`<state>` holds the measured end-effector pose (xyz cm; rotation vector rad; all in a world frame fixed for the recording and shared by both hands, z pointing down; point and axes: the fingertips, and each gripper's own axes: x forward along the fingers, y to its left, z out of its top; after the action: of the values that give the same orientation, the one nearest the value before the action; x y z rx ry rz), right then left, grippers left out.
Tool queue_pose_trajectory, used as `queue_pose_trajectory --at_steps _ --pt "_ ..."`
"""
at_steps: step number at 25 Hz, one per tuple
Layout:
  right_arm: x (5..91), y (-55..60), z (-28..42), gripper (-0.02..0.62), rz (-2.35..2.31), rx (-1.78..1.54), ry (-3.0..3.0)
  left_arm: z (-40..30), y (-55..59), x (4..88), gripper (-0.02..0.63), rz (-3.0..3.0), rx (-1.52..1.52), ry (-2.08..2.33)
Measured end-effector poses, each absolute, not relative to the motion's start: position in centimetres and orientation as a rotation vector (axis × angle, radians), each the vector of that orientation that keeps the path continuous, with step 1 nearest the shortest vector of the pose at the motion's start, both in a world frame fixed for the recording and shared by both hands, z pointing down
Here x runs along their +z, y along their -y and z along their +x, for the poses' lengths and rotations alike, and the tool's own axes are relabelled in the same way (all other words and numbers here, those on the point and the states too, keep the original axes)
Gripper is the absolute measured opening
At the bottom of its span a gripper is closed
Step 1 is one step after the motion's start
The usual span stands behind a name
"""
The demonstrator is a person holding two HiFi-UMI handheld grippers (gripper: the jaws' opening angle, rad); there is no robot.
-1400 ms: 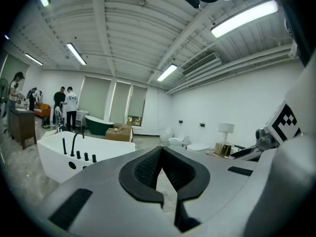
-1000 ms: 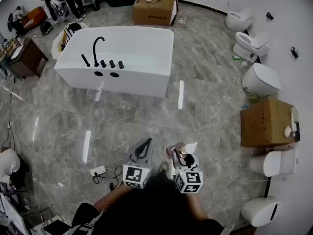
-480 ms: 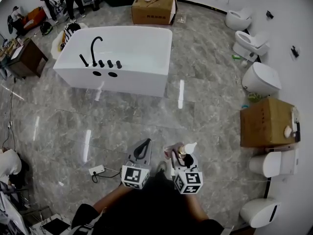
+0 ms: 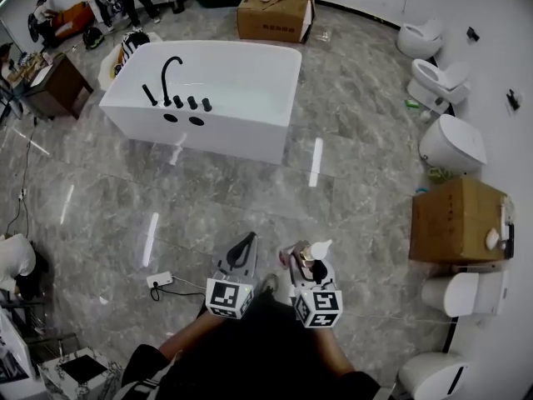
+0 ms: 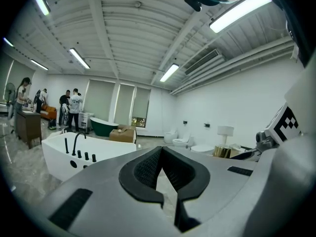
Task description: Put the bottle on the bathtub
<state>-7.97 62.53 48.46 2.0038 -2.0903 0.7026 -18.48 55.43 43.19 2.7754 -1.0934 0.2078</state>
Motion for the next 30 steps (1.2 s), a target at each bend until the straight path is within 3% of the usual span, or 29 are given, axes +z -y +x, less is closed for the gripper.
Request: queue_pose_trajectory --at_steps 14,30 --pt "50.1 -57.4 -5.5 0.212 1.936 0.689 2.117 -15.8 -51.0 45.1 0.015 2.751 0.238 1.118" --pt "48.7 -38.6 -2.4 0.212 1.984 0.667 2.054 -12.7 -30.7 43.9 0.015 2.79 0.187 1.042"
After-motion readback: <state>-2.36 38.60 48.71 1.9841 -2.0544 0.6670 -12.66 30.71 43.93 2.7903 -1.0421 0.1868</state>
